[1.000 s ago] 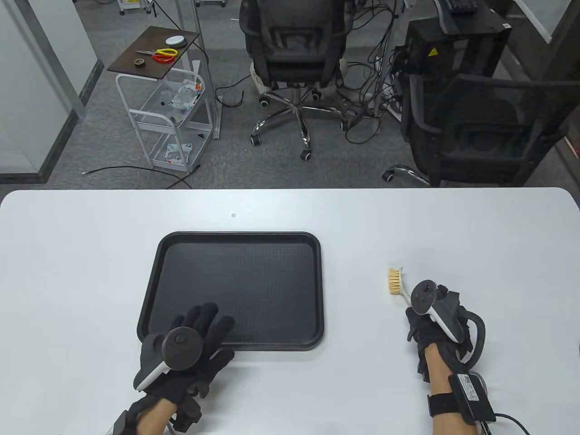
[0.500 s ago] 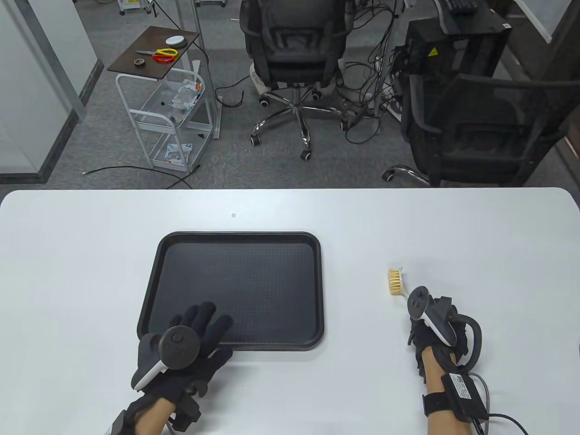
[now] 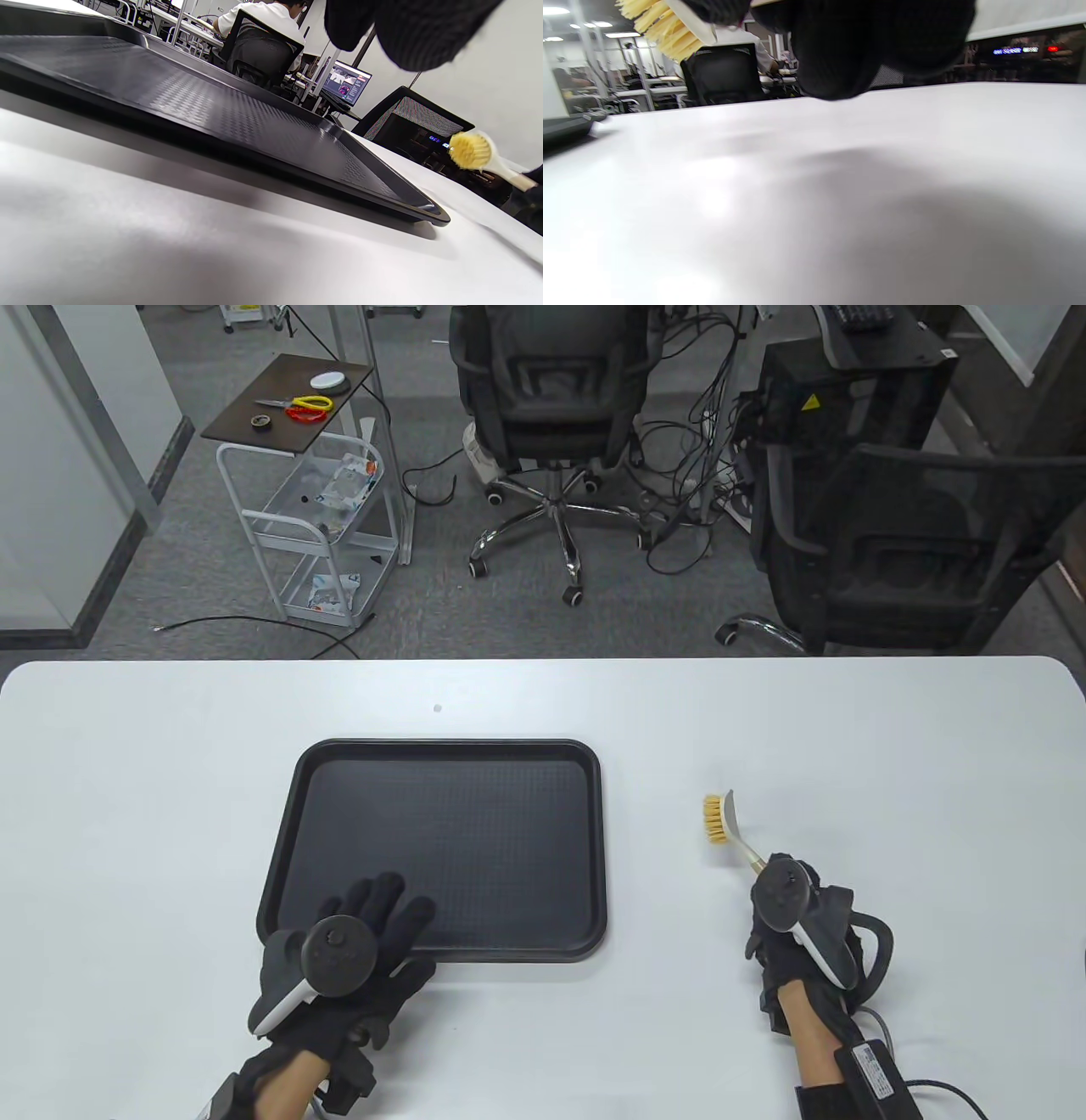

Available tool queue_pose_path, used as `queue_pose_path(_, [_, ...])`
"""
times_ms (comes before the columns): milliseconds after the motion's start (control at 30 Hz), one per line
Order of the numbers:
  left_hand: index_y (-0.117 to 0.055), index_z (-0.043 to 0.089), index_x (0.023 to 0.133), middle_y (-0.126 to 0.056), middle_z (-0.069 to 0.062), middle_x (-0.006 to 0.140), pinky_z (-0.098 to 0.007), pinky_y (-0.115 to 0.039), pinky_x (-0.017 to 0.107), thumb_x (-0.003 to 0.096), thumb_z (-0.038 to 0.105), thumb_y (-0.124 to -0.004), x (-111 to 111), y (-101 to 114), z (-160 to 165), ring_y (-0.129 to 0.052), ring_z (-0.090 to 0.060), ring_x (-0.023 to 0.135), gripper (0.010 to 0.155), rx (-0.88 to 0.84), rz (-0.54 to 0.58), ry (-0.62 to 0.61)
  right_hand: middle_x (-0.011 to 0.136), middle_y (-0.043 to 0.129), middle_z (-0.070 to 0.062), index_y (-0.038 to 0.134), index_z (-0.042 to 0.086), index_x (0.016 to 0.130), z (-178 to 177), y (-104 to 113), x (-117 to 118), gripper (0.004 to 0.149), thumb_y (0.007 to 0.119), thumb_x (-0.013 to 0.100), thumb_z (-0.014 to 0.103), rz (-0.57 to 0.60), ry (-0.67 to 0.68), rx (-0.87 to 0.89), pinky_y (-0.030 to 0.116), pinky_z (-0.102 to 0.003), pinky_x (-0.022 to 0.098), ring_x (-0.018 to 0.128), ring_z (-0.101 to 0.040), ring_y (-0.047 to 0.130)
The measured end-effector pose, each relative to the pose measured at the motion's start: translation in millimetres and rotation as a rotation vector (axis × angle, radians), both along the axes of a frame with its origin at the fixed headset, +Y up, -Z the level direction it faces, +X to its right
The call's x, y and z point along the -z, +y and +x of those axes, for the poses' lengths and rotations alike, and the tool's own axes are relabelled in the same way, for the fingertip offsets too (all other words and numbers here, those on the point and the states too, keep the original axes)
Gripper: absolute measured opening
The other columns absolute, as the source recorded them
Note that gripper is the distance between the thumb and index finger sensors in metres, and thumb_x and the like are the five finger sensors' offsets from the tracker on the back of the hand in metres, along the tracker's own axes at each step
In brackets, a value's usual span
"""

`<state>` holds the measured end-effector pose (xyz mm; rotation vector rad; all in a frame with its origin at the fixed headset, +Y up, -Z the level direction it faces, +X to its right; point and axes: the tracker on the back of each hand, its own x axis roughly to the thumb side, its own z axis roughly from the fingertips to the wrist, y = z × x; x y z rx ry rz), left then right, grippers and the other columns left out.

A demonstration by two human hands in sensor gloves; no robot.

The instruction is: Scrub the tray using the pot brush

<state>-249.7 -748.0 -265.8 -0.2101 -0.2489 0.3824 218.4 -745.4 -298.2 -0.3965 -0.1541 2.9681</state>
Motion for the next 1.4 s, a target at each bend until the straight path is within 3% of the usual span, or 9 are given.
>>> queue_pose_path(233, [-0.046, 0.047, 0.107, -0.018, 0.009, 0.119, -0.051, -0.006, 0.08, 0.0404, 0.061, -0.07, 0.6, -3.8, 2.7, -0.014, -0.025, 0.115, 0.072, 0.028, -0.018, -0.004, 0.09, 0.081, -0.005, 0.057, 0.024, 0.102, -53.6, 28.1, -27.2, 0.056, 0.073, 0.049, 0.036, 0.109, 0.152, 0.061, 0.085, -0.041, 0.044, 0.058, -0.018, 0.095])
queue_pose_path(667, [-0.043, 0.048, 0.107, -0.013, 0.01, 0.118, -0.05, -0.005, 0.08, 0.0406, 0.06, -0.07, 1.4, -1.3, -1.3, -0.012, -0.025, 0.115, 0.073, 0.017, -0.022, 0.035, 0.091, 0.078, -0.004, 0.057, 0.023, 0.104, -90.0, 9.5, -52.5, 0.057, 0.073, 0.05, 0.035, 0.092, 0.263, -0.032, 0.081, -0.043, 0.049, 0.064, -0.02, 0.091])
queue_pose_path(867, [-0.048, 0.044, 0.107, -0.024, 0.007, 0.119, -0.047, -0.017, 0.083, 0.0407, 0.058, -0.074, 4.9, 18.1, -26.9, -0.023, -0.026, 0.114, 0.073, -0.039, 0.043, 0.208, 0.091, 0.078, -0.004, 0.057, 0.024, 0.103, -93.9, 7.6, -53.0, 0.057, 0.073, 0.05, 0.035, 0.081, 0.284, -0.032, 0.081, -0.043, 0.049, 0.064, -0.02, 0.091])
queue_pose_path(1000, [-0.049, 0.043, 0.108, -0.032, 0.004, 0.119, -0.049, -0.023, 0.083, 0.041, 0.057, -0.076, 20.9, 23.3, -56.3, -0.031, -0.028, 0.113, 0.074, 0.004, 0.046, 0.372, 0.091, 0.079, -0.004, 0.058, 0.024, 0.103, -93.6, 10.8, -54.4, 0.057, 0.074, 0.05, 0.035, 0.089, 0.293, -0.015, 0.081, -0.044, 0.049, 0.064, -0.02, 0.091])
queue_pose_path(1200, [-0.044, 0.037, 0.109, -0.037, 0.001, 0.117, -0.051, -0.031, 0.081, 0.041, 0.055, -0.079, 54.9, -2.7, -97.8, -0.04, -0.03, 0.108, 0.079, 0.081, -0.112, 0.586, 0.091, 0.079, -0.005, 0.06, 0.024, 0.103, -87.3, 16.7, -56.0, 0.057, 0.075, 0.049, 0.034, 0.109, 0.287, 0.013, 0.08, -0.045, 0.05, 0.065, -0.021, 0.091])
queue_pose_path(1400, [-0.04, 0.035, 0.109, -0.037, 0.001, 0.114, -0.048, -0.031, 0.079, 0.0406, 0.055, -0.079, 73.6, -31.2, -120.6, -0.046, -0.027, 0.097, 0.081, 0.173, -0.245, 0.711, 0.09, 0.079, -0.005, 0.06, 0.023, 0.103, -80.7, 20.6, -56.3, 0.057, 0.076, 0.049, 0.034, 0.114, 0.281, 0.041, 0.08, -0.045, 0.049, 0.065, -0.021, 0.091])
